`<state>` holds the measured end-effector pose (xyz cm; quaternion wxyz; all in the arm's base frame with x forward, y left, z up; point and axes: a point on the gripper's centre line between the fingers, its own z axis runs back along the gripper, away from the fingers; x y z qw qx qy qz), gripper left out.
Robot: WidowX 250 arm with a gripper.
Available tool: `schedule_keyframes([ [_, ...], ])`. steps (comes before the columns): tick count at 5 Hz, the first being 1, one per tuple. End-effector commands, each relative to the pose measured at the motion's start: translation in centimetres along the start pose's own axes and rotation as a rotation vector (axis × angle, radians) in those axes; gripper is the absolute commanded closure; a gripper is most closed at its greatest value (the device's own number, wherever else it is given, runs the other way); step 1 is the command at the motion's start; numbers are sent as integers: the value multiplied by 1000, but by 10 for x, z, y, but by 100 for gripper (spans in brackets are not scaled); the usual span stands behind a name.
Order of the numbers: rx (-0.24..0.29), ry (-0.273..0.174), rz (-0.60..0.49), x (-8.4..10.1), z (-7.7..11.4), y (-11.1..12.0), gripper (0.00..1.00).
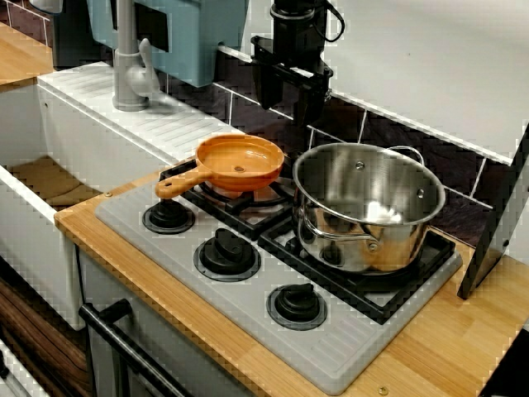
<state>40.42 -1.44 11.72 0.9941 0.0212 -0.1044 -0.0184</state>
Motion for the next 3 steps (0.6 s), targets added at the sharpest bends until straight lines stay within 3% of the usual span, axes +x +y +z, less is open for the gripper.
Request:
schedule_keyframes([
  [1, -7, -63, 29, 12, 16, -9, 0],
  [3, 1, -74, 44, 22, 5, -25, 0],
])
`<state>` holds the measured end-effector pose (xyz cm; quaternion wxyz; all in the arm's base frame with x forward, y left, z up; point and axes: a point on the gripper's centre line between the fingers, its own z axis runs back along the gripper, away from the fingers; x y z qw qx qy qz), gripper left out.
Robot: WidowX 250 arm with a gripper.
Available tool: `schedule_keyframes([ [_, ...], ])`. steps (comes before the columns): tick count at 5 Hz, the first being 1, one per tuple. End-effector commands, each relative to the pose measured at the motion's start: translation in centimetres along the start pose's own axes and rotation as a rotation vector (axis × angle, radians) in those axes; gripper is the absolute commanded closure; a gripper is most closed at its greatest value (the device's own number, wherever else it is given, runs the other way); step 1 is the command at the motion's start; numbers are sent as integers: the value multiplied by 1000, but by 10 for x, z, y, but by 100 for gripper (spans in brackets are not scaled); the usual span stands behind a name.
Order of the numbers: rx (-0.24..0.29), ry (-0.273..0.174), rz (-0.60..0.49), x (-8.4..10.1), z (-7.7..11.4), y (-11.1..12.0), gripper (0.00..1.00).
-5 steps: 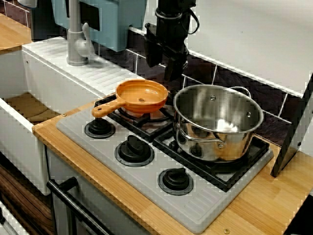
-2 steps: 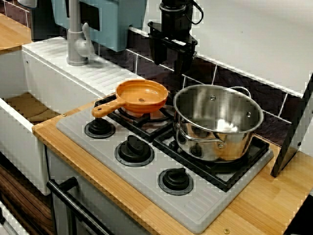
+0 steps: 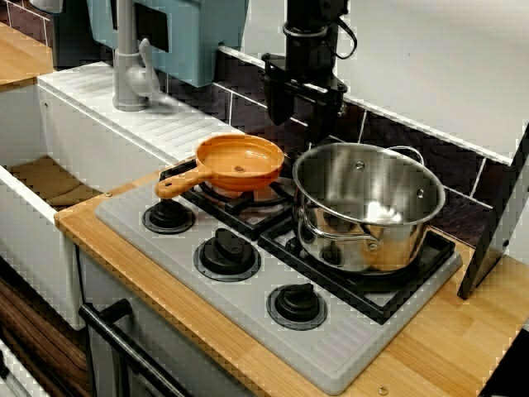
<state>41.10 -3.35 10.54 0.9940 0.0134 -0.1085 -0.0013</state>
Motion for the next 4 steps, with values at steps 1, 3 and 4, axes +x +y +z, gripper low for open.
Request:
schedule_keyframes([
  [1, 8, -54, 19, 23, 11, -9, 0],
  [3, 15, -60, 33, 30, 3, -12, 0],
  [4, 15, -53, 38, 31, -2, -12, 0],
])
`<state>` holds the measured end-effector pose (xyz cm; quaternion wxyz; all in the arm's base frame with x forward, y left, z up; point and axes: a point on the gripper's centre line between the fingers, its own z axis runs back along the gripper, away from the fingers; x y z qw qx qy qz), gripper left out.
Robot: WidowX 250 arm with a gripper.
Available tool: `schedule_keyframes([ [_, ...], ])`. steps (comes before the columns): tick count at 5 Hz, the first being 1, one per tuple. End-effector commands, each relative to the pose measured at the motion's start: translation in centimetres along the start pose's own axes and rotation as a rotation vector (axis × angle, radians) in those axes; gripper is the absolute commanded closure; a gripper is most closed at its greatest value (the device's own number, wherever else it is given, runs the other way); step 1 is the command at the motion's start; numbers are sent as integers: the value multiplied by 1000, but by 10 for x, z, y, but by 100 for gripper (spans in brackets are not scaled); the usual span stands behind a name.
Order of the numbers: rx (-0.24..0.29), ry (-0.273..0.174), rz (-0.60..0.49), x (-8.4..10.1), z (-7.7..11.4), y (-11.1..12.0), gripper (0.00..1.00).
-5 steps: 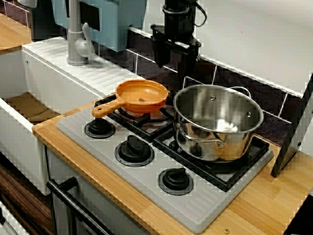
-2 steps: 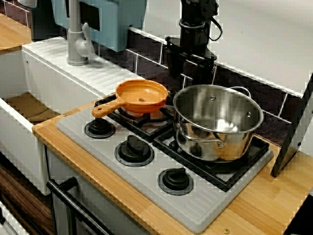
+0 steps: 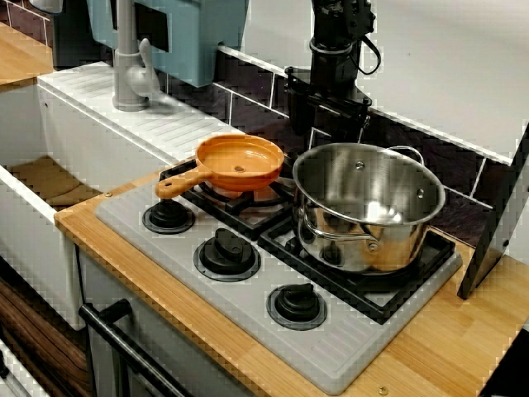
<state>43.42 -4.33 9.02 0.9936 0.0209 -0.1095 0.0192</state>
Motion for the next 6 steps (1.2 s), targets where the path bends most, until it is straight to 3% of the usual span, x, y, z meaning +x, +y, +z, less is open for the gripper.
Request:
schedule_keyframes([
  [1, -5, -52, 6, 12, 15, -4, 0],
  [6, 1, -52, 38, 12, -2, -5, 0],
])
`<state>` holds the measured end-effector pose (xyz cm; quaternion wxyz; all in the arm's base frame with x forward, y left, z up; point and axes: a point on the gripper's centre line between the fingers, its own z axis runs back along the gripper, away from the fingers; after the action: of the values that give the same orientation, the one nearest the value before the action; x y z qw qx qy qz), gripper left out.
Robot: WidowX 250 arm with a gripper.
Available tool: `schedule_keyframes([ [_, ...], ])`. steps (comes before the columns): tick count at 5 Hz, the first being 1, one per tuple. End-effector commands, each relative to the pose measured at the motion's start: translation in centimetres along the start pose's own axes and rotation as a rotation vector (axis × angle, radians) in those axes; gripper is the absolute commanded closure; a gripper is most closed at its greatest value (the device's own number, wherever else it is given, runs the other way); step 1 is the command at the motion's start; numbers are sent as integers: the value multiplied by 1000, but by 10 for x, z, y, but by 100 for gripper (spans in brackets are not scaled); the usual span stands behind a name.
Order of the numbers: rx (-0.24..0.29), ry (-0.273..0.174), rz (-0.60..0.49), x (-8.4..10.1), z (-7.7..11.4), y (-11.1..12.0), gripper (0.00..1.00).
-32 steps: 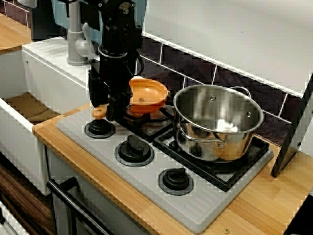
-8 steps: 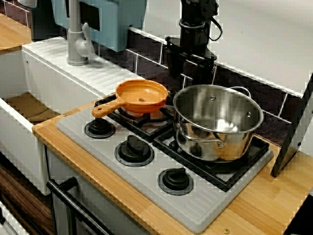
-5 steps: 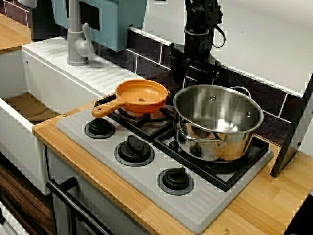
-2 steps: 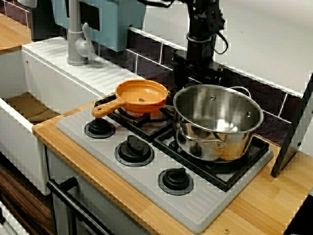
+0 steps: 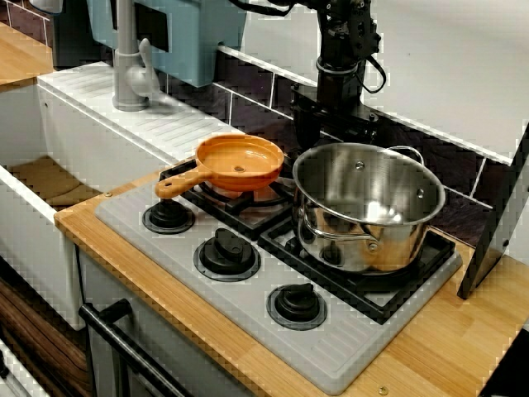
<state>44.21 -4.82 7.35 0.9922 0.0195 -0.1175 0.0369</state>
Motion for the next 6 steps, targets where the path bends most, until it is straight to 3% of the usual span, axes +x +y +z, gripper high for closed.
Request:
schedule_keyframes([
  [1, 0, -36, 3, 8, 14, 1, 0],
  [2, -1, -29, 26, 6, 12, 3, 100],
  [5, -3, -51, 36, -1, 23, 7, 100],
  [6, -10, -63, 43, -2, 38, 10, 100],
])
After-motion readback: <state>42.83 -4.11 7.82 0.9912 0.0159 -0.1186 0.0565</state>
